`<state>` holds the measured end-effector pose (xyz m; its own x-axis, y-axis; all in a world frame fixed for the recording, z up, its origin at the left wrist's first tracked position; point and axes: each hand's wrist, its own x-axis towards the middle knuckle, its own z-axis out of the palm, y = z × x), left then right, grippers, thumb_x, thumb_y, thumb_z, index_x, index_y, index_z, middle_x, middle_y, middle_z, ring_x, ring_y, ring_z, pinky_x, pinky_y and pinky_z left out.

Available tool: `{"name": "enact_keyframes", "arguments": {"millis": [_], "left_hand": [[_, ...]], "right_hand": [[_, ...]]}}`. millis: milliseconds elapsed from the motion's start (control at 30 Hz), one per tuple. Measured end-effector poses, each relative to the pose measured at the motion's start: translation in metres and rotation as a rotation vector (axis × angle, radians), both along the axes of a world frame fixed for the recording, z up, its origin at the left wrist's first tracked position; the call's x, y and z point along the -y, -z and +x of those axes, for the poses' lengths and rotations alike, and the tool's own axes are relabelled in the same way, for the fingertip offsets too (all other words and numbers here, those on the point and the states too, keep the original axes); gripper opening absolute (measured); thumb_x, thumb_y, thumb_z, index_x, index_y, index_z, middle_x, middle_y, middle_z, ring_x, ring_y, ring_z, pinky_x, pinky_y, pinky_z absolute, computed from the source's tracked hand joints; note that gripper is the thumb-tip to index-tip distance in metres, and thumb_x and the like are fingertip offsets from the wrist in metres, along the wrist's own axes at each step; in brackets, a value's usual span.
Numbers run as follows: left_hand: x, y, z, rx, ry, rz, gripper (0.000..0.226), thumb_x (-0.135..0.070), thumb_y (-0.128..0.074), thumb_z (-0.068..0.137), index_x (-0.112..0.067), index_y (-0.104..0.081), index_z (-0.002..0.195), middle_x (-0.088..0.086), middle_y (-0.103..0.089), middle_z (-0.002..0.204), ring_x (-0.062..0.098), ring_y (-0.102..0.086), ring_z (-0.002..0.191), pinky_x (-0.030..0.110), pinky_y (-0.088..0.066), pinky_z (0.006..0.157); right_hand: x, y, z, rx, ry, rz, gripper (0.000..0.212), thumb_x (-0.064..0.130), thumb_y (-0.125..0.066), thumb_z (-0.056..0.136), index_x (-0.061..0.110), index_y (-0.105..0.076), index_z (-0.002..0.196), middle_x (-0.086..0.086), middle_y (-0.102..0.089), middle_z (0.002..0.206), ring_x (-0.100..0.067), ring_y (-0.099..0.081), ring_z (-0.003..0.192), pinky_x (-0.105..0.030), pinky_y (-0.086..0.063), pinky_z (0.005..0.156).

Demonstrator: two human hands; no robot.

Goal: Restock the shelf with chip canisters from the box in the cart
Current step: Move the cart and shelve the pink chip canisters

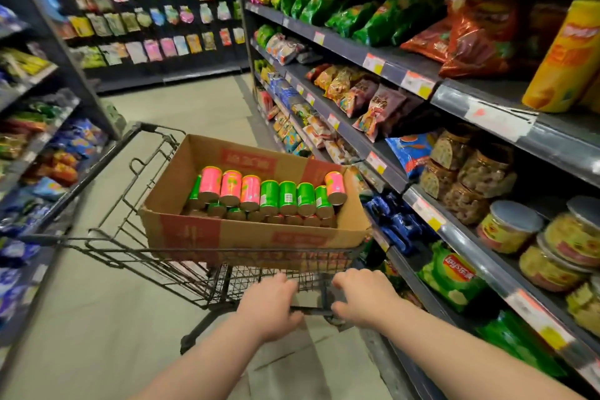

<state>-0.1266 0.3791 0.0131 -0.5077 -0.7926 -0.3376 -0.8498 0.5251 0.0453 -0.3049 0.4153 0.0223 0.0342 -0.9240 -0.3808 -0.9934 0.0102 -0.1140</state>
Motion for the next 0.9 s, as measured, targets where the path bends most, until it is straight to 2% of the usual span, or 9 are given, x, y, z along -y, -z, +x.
{"name": "enact_keyframes", "arguments": {"millis": [233,567,767,900], "left_hand": [[0.046,0.003,-0.035,0.016,-0.030,0.021,0.043,-0.045,-0.048,0.089,-0.018,-0.048,0.122,0.005,-0.049,0.121,0.026,-0.049,0.114,0.039,-0.046,0.092],[0.105,0.012,-0.029,-0.026,-0.119,0.022,0.045,-0.046,-0.048,0.089,-0.018,-0.048,0.125,0.002,-0.049,0.124,0.025,-0.047,0.118,0.038,-0.044,0.094],[0.168,0.020,-0.018,-0.055,-0.089,0.028,0.047,-0.047,-0.048,0.090,-0.020,-0.047,0.129,0.002,-0.051,0.125,0.023,-0.049,0.117,0.036,-0.045,0.095],[0.229,0.023,0.003,-0.080,-0.075,0.044,0.051,-0.045,-0.050,0.091,-0.021,-0.044,0.135,0.001,-0.048,0.133,0.022,-0.047,0.121,0.036,-0.045,0.097]], "right_hand": [[0.056,0.008,-0.043,0.035,-0.016,0.044,0.045,0.043,-0.049,0.090,0.024,-0.048,0.131,-0.004,-0.053,0.131,-0.028,-0.050,0.119,-0.040,-0.038,0.098],[0.124,0.019,-0.039,0.122,-0.023,0.055,0.045,0.046,-0.051,0.089,0.028,-0.049,0.130,0.000,-0.055,0.129,-0.024,-0.053,0.117,-0.036,-0.041,0.098],[0.174,0.028,-0.031,0.159,0.076,0.071,0.041,0.047,-0.053,0.088,0.026,-0.052,0.123,0.001,-0.058,0.125,-0.022,-0.055,0.112,-0.036,-0.045,0.096],[0.222,0.031,-0.018,0.161,0.151,0.067,0.046,0.044,-0.052,0.090,0.026,-0.047,0.132,0.003,-0.052,0.135,-0.019,-0.052,0.120,-0.034,-0.042,0.101]]}}
